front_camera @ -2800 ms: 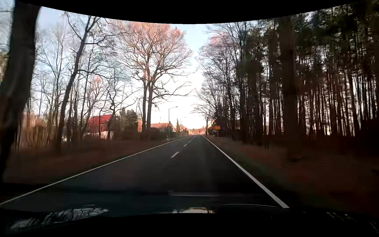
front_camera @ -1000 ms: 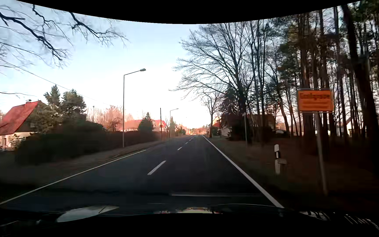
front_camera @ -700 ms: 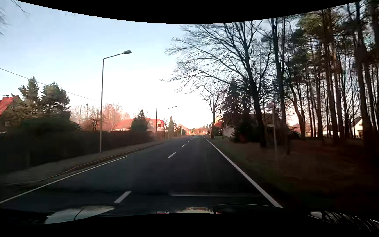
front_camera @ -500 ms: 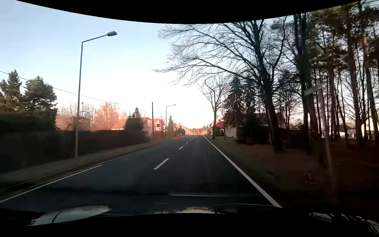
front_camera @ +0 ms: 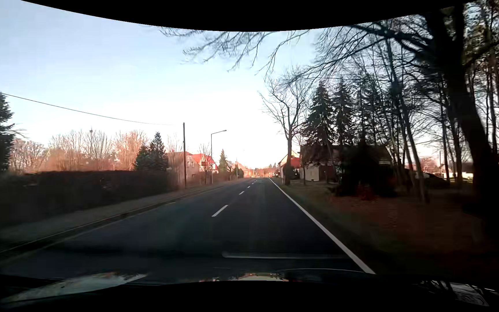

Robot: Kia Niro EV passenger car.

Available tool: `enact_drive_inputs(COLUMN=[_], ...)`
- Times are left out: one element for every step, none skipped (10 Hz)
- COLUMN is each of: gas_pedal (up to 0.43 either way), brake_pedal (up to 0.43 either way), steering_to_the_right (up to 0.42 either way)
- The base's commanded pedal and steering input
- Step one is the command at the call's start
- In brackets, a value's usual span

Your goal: Follow the waypoints while adhering to traffic rules and regulations

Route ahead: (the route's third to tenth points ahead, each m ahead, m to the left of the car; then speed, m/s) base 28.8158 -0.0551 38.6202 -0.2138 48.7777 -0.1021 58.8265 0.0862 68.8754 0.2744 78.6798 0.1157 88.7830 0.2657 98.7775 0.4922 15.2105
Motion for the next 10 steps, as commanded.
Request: enact_drive_inputs(gas_pedal=[0.000, 0.000, 0.000, 0.000, 0.000, 0.000, 0.000, 0.000, 0.000, 0.000], brake_pedal=[0.000, 0.000, 0.000, 0.000, 0.000, 0.000, 0.000, 0.000, 0.000, 0.000], steering_to_the_right=[-0.005, -0.005, -0.005, -0.004, -0.002, -0.001, -0.001, -0.001, -0.001, 0.000])
